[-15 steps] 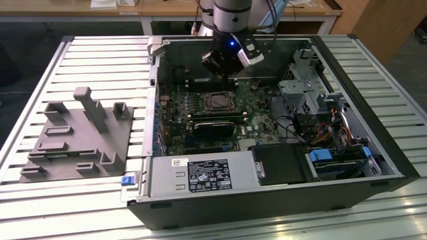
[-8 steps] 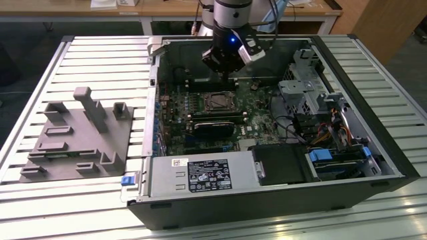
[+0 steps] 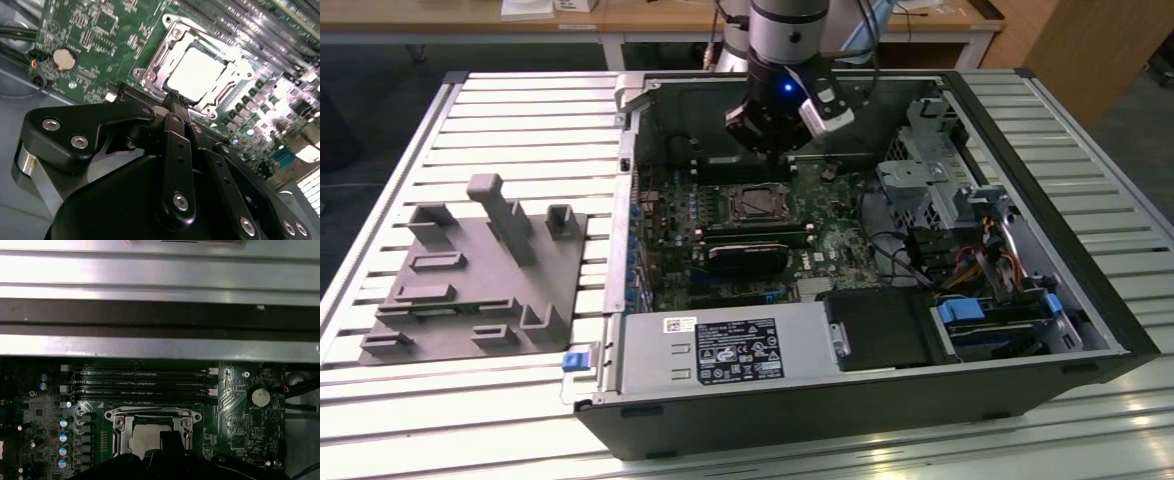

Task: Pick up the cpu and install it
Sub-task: 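Install the second cpu locking lever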

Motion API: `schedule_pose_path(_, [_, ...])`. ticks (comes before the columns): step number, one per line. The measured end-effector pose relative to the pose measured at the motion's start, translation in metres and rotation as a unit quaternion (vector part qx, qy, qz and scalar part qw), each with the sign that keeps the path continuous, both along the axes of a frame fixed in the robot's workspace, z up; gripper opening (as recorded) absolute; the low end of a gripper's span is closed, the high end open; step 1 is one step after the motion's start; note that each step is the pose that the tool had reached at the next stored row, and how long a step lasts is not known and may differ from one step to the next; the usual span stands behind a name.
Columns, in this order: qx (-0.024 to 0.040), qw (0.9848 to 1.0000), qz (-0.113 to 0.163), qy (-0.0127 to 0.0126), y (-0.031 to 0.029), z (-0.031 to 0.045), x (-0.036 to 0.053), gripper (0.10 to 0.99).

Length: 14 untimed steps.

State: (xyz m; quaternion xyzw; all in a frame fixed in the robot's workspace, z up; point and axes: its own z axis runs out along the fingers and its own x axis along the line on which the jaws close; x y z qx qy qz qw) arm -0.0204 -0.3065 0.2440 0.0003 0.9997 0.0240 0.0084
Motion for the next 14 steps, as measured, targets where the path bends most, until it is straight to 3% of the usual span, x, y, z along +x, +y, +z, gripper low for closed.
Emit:
schedule_pose_path(7, [0.0000, 1.0000, 0.000, 0.0000, -0.0180, -0.0002, 0.0000, 0.106])
schedule_pose_path(11, [0.0000, 1.0000, 0.000, 0.0005, -0.0214, -0.0011, 0.0000, 0.106])
schedule_pose_path(14, [0.0000, 1.0000, 0.000, 0.0007, -0.0276, -0.0020, 0.0000, 0.106])
